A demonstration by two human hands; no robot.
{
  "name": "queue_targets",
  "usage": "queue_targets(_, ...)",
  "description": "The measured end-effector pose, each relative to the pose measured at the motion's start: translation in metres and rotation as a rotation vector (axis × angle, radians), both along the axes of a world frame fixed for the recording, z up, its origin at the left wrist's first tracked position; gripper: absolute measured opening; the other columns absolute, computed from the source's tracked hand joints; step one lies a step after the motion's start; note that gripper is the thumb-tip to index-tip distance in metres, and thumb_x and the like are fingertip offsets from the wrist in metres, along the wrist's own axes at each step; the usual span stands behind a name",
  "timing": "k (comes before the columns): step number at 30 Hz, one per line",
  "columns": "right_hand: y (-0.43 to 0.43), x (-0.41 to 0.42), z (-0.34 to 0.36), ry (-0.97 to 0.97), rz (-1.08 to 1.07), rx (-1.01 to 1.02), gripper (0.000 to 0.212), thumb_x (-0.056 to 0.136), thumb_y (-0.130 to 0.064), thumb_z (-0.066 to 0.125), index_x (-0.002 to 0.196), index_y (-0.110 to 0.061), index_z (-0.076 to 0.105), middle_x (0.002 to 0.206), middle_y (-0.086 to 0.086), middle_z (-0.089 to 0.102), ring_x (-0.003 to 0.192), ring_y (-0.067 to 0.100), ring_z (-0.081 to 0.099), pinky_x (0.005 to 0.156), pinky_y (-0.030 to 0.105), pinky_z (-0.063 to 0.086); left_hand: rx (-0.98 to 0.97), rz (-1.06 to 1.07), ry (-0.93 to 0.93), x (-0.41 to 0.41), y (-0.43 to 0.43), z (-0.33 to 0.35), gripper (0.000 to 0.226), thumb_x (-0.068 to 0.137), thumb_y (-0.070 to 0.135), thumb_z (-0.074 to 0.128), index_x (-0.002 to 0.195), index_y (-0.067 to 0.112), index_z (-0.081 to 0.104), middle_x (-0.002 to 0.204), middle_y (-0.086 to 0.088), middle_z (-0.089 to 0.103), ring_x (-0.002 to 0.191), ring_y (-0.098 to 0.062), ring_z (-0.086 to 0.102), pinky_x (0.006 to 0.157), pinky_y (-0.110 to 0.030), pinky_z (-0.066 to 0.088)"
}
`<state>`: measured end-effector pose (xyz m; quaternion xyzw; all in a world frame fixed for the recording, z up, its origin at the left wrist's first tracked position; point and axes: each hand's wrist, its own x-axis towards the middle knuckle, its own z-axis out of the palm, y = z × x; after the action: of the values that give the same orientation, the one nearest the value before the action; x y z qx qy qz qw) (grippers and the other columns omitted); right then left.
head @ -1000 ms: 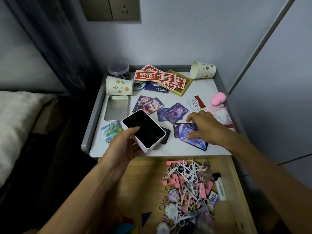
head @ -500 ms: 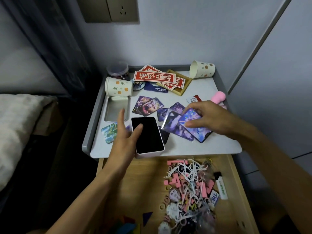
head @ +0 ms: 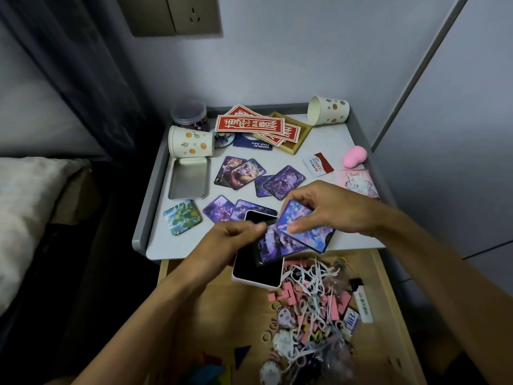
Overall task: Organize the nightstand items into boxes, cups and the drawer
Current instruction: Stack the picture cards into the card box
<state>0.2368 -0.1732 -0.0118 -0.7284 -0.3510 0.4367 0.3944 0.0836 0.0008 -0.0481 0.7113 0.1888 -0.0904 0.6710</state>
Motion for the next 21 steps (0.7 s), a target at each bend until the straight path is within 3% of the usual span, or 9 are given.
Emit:
queue_targets(2,0.0,-0.001,-0.003,-0.005,-0.057,0.014,0.019,0.088,-0.007,0.071,0.105,-0.003,0.064,0.098,0.012,0.075,0.09,0.028,0.073,0.074,0.034,0.058,0.007,-0.031,0.012,0.0,0.0,-0.001,0.034,0.095,0.025,0.062,0.089,-0.008,0.065,0.084,-0.012,0.07,0.073,-0.017,0.065,0.059,-0.019,0.047)
queue_targets(5,0.001,0.002,-0.009,0.002,-0.305,0.074,0.013,0.094,-0.011,0.064,0.107,-0.007,0.064,0.1,0.012,0.075,0.092,0.029,0.073,0.079,0.042,0.058,0.003,-0.024,0.051,0.0,0.0,-0.001,0.027,0.093,0.019,0.065,0.085,-0.006,0.068,0.081,-0.011,0.069,0.072,-0.016,0.065,0.056,-0.015,0.046)
queue_targets(9,0.003,0.005,-0.012,0.37,-0.777,0.197,0.007,0.097,-0.01,0.057,0.095,-0.006,0.062,0.084,0.005,0.076,0.073,0.018,0.074,0.06,0.03,0.06,-0.06,0.132,0.045,-0.002,0.0,0.001,0.021,0.092,0.021,0.066,0.089,0.002,0.074,0.087,-0.011,0.075,0.074,-0.017,0.068,0.059,-0.017,0.047)
queue_targets(13,0.007,0.001,-0.019,0.535,-0.805,0.174,0.021,0.089,-0.012,0.066,0.106,0.001,0.067,0.097,0.017,0.074,0.076,0.024,0.071,0.074,0.035,0.057,-0.111,0.264,-0.005,-0.002,0.003,0.002,0.026,0.093,0.023,0.065,0.096,-0.002,0.073,0.095,-0.014,0.075,0.082,-0.02,0.071,0.072,-0.027,0.05)
queue_targets(16,0.015,-0.014,-0.027,0.554,-0.797,0.184,0.011,0.086,-0.008,0.068,0.096,-0.002,0.066,0.082,0.011,0.073,0.065,0.017,0.07,0.062,0.026,0.058,-0.151,0.286,-0.025,-0.002,0.001,0.001,0.025,0.093,0.022,0.065,0.096,-0.002,0.073,0.093,-0.012,0.075,0.08,-0.018,0.07,0.068,-0.026,0.05)
queue_targets(21,0.023,-0.032,-0.031,0.421,-0.77,0.15,0.007,0.088,-0.011,0.07,0.092,-0.006,0.069,0.08,0.003,0.076,0.068,0.01,0.072,0.059,0.022,0.057,-0.128,0.174,-0.024,-0.003,0.0,-0.002,0.028,0.095,0.026,0.063,0.091,-0.001,0.07,0.085,-0.008,0.071,0.072,-0.012,0.065,0.06,-0.017,0.047)
